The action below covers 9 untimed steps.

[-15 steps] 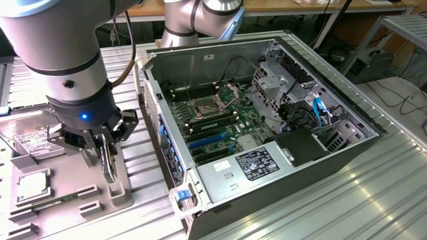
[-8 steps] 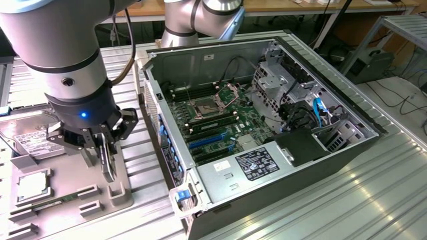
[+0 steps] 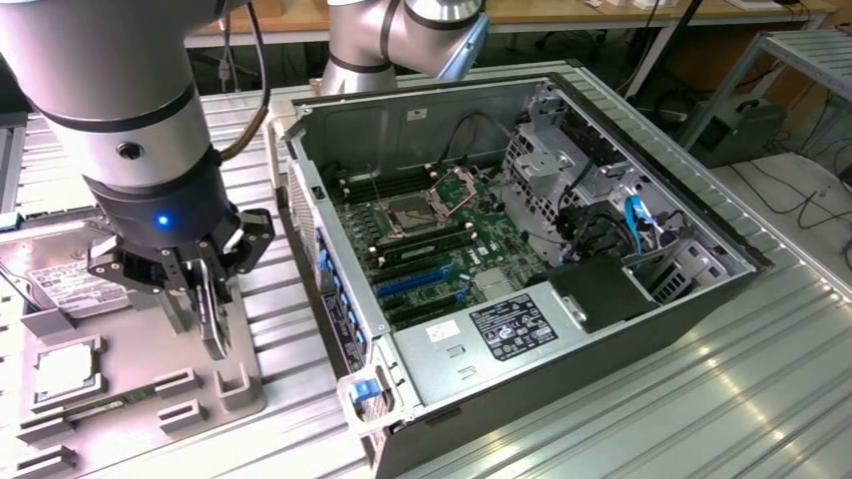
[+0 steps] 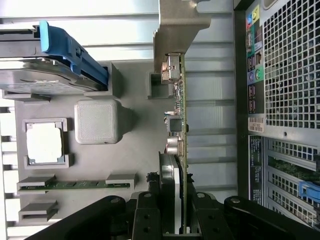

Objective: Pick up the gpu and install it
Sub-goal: 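Pick up the gpu and move the gpu toward the slot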

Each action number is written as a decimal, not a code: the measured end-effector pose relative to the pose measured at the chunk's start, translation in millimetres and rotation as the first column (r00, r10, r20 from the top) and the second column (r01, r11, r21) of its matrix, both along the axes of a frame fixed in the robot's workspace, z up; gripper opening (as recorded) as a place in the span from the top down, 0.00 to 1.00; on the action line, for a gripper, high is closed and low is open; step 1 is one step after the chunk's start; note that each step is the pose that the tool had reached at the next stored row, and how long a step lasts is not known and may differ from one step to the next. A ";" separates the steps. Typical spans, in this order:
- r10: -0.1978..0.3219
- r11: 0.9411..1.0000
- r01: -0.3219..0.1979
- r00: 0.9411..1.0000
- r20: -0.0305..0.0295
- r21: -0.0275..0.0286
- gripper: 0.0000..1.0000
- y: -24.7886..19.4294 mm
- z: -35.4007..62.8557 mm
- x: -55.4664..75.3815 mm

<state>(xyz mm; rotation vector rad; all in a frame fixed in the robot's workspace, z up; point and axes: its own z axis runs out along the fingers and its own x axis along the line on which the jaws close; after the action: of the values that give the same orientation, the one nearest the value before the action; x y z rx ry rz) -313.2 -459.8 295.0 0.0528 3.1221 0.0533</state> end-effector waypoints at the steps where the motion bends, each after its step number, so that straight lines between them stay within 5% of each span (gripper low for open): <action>1: 0.000 1.000 0.000 1.000 0.000 0.000 0.72 0.0 1.4 0.0; 7: 0.000 1.000 0.000 1.000 0.000 0.000 0.72 0.0 10.2 0.0; 9: 0.000 1.000 0.000 1.000 0.000 0.005 0.72 0.0 12.4 0.0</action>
<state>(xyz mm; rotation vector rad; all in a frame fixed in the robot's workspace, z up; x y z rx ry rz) -313.2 -459.8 307.5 0.0528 3.1222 0.0607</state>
